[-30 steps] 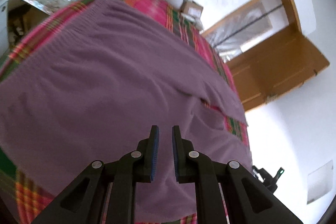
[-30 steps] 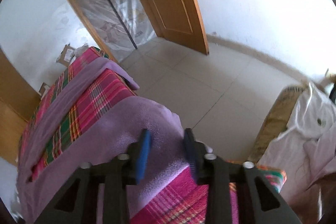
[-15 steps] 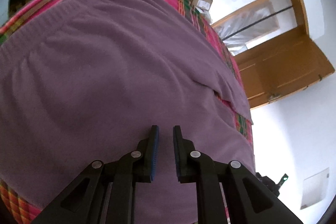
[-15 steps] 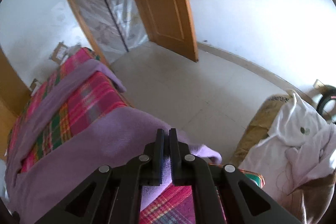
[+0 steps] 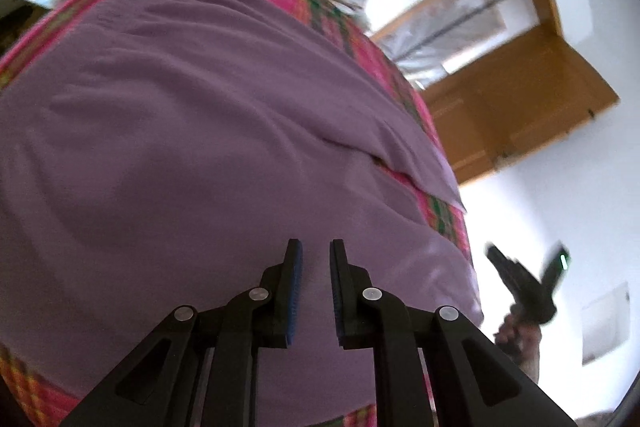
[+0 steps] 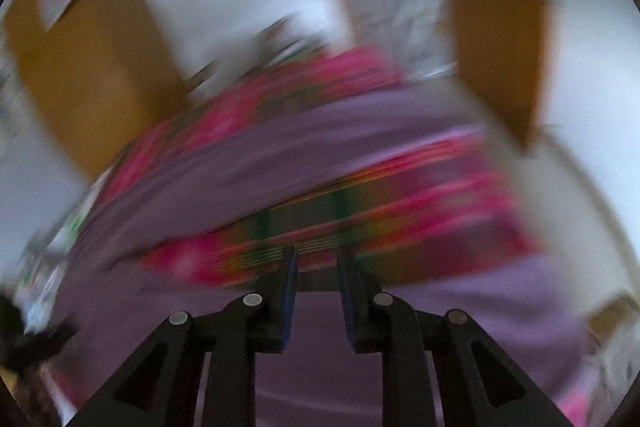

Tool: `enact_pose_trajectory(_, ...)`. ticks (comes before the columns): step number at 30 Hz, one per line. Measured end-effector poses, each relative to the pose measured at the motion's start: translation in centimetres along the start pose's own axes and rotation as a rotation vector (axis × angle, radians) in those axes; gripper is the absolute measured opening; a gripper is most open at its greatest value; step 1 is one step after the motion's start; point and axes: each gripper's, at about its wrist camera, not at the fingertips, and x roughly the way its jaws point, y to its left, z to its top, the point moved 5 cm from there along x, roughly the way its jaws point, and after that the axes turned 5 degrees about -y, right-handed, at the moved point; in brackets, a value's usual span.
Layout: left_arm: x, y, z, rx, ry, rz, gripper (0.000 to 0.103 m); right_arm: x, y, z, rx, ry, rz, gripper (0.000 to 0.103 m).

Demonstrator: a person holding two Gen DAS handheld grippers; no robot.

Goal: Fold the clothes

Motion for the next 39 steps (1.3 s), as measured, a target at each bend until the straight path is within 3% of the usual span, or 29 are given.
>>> enact_pose_trajectory(3,1.2,-1.3,-0.6,0.078,0.057,-0.01,0.014,4.1,4.8,0.0,-0.14,0.108,0.128,0.021)
enact_pose_trajectory(6,2.2,-1.3,-1.0,0.085,0.099,-0.017,0.014,6.7,8.3,-0.5,-0.238,0.192,0.209,0.021)
enact_pose_trajectory(12,2.9,-0.2,-0.9,0.038,0.114,-0.041,0.014,9.4,11.6,-2.1,-0.353,0.304,0.267,0.024)
enact_pose_trajectory(18,2.3,0.4,-1.0,0.024,0.12,-0.064,0.014,9.3,13.2,-2.9,-0.427,0.305,0.311,0.024)
enact_pose_trajectory(20,2.1,0.5,-0.9,0.019,0.122,-0.069,0.014,9.4,13.6,-3.1,-0.469,0.298,0.3,0.017)
enact_pose_trajectory(21,2.0,0.6,-0.8,0.016,0.123,-0.072,0.014,9.6,13.8,-3.0,-0.481,0.296,0.29,0.005)
enact_pose_trajectory(27,1.7,0.8,-0.7,0.004,0.126,-0.08,0.014,9.5,13.6,-1.5,-0.506,0.225,0.225,0.005)
enact_pose_trajectory(33,1.0,1.0,-0.8,0.016,0.133,-0.057,0.014,9.8,13.1,-1.2,-0.518,0.251,0.184,0.009)
enact_pose_trajectory(35,0.1,1.2,0.0,0.022,0.111,-0.035,0.014,9.7,12.7,-0.3,-0.51,0.228,0.143,0.01)
enact_pose_trajectory(39,-1.7,1.4,2.4,0.052,0.055,0.014,0.014,8.4,12.8,2.0,-0.487,0.196,0.176,0.01)
